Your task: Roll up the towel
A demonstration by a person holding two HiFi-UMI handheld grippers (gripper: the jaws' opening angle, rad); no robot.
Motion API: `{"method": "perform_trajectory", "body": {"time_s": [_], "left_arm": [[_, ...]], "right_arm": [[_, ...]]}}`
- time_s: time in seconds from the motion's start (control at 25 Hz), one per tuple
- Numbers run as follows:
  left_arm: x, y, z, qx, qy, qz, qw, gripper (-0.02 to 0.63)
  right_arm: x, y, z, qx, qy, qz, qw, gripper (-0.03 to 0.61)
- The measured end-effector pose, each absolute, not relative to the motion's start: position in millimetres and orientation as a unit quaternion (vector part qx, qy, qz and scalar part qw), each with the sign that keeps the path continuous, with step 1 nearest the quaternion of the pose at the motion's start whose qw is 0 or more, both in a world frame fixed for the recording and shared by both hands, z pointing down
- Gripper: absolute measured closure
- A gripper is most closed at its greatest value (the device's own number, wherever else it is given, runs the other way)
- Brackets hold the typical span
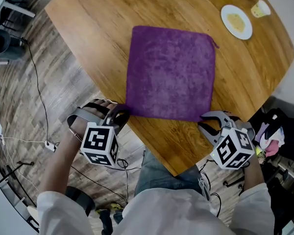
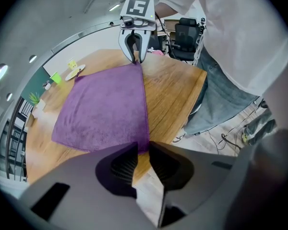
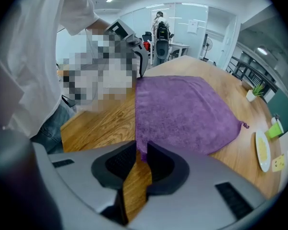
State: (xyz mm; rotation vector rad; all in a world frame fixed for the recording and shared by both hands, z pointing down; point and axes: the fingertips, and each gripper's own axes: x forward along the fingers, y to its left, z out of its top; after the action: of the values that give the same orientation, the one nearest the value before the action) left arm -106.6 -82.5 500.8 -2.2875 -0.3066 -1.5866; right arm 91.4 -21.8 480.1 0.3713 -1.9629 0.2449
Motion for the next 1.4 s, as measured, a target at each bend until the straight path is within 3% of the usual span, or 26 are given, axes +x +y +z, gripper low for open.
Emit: {"method": "perform_trajectory", "body": {"time_s": [0.52,0.6,0.84,1.4], "left_arm": [[-107,-82,502,-0.805,-0.124,-0.567,0.125,0.557],[-107,-82,502,-0.804,-0.127,-0.569,0.119,0.557],[-107,-84,503,-0.803,-0.123,-0.571,0.114,0.592],[-111,-72,499,-0.811,-0.111,-0.569,0.083,0.592]], "right_arm": [[102,-17,493,0.137,-0.799,0.07,0.582,0.536],[103,-19,495,0.144,-0.799,0.068,0.58,0.566],[103,-20,497,0.154,-0.803,0.08,0.569,0.569],[102,-12,488,0.157,-0.811,0.116,0.552,0.571]]}}
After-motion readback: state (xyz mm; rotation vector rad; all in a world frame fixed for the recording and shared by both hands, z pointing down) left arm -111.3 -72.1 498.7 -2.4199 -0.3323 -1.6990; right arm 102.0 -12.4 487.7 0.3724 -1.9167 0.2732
